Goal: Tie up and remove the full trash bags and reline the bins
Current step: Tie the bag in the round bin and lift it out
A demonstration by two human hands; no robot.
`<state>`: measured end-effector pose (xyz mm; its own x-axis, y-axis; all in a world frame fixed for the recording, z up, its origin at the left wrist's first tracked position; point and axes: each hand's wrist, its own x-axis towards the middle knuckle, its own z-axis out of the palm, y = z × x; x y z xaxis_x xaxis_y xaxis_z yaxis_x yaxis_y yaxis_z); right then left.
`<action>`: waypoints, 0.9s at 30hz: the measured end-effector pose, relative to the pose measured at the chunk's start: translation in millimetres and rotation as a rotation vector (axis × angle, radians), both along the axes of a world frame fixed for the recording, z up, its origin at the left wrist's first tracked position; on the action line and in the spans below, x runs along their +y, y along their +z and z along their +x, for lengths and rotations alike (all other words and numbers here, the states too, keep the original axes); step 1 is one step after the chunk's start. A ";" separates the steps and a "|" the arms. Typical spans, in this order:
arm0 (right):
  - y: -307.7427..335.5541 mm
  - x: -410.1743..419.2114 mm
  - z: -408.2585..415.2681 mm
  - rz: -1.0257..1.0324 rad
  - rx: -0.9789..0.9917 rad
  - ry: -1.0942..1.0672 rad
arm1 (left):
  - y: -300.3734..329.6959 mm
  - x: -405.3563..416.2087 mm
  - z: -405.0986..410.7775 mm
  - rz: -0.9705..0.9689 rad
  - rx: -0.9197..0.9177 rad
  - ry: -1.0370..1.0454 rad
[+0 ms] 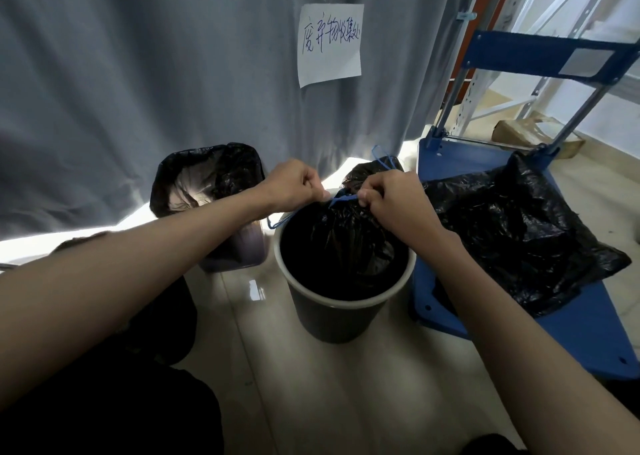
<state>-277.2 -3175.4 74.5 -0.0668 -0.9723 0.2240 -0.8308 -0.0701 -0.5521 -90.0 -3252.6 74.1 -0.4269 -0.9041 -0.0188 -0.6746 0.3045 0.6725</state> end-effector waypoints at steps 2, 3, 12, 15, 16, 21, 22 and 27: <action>-0.9 5.0 -11.8 0.084 0.022 -0.012 | -5.3 -0.5 2.2 -0.029 -0.118 0.004; -2.2 7.4 -18.1 0.131 0.030 -0.018 | -9.5 -0.3 3.9 -0.043 -0.189 0.011; -15.5 17.2 -30.4 0.344 -0.099 0.009 | -23.6 9.4 6.4 -0.037 -0.387 -0.061; -8.8 16.6 -29.4 0.295 -0.388 0.118 | -2.9 4.3 11.7 -0.004 -0.372 -0.086; -9.6 15.9 -25.6 0.275 -0.463 0.142 | 4.2 3.7 12.0 -0.001 -0.370 -0.107; -21.4 5.3 2.9 0.205 -0.698 0.169 | 30.7 4.0 13.4 -0.117 -0.522 -0.195; -23.2 3.0 7.2 0.218 -0.725 0.173 | 34.2 4.4 14.4 -0.141 -0.552 -0.199; -28.2 -7.5 19.6 0.295 -0.881 0.140 | 45.4 3.4 20.8 -0.161 -0.575 -0.222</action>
